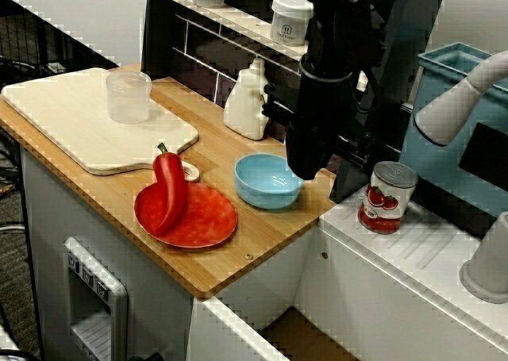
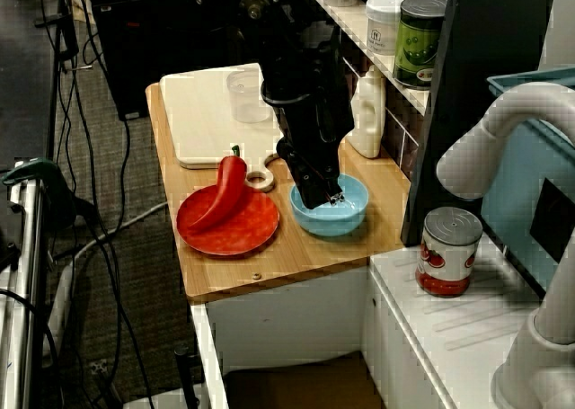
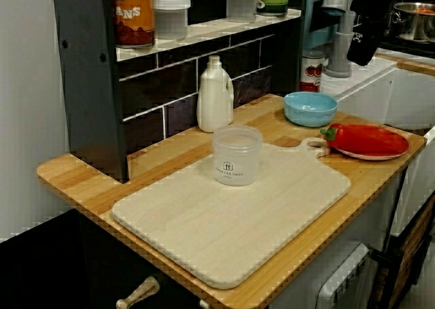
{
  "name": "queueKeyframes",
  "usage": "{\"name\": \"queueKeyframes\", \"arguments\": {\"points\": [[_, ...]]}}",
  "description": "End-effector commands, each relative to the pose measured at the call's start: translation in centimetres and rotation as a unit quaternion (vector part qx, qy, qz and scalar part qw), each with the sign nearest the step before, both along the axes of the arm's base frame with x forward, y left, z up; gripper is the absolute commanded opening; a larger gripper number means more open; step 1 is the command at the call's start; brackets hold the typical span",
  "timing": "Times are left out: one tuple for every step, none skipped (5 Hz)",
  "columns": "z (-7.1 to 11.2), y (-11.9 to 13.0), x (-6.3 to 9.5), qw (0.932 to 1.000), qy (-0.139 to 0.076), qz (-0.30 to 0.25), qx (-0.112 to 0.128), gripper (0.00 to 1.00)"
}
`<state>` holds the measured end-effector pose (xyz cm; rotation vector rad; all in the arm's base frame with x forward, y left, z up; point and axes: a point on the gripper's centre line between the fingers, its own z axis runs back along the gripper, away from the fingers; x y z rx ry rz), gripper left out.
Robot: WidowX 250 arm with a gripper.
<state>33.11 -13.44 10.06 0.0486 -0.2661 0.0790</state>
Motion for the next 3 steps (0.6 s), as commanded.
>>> {"name": "queueKeyframes", "arguments": {"points": [[0.13,2.37,0.45,0.9999,-0.014,0.002,-0.002,0.00],[0.06,2.55,0.52,0.9999,-0.015,0.002,-0.003,0.00],[-0.27,2.51,0.28,0.9998,-0.019,0.004,-0.007,0.00]]}}
